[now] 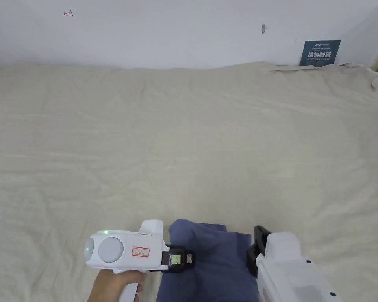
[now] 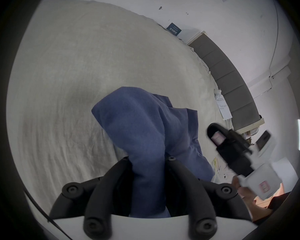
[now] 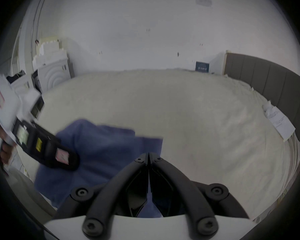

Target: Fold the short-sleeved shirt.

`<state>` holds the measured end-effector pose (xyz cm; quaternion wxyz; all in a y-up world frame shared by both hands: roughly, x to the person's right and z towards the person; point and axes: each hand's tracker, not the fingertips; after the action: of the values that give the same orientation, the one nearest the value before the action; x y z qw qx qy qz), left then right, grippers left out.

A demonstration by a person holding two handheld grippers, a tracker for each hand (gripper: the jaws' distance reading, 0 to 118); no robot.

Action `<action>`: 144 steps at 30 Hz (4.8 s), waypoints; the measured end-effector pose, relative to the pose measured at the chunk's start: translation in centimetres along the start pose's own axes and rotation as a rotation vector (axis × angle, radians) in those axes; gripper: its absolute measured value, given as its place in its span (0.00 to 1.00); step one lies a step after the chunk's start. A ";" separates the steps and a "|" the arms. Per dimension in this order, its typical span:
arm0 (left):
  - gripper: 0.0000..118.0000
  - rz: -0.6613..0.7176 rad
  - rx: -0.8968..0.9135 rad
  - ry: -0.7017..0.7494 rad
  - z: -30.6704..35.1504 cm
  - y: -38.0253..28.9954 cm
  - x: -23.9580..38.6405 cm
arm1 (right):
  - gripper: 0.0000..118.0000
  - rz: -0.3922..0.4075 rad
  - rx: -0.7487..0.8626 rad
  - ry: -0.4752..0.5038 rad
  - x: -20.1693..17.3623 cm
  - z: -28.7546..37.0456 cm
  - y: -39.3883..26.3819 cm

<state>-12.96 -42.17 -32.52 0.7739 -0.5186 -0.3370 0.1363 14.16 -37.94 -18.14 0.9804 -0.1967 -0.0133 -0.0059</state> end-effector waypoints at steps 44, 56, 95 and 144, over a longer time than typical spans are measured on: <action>0.53 0.152 0.067 0.919 23.8 4.8 -23.5 | 0.00 0.040 0.154 -0.116 1.8 0.9 7.9; 0.96 0.092 0.653 0.921 27.4 4.7 -13.9 | 0.00 0.049 0.236 -0.114 2.7 3.6 11.0; 0.29 -0.470 1.139 0.688 14.8 0.0 10.3 | 0.00 0.053 0.405 -0.157 5.8 7.4 14.3; 0.00 -0.474 1.116 0.678 14.1 -0.4 10.9 | 0.00 0.066 0.401 -0.146 5.5 7.5 14.2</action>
<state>-14.34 -26.21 -24.70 0.9963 0.0304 -0.0604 -0.0528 19.77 -22.01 -16.52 0.9960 0.0019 -0.0788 0.0431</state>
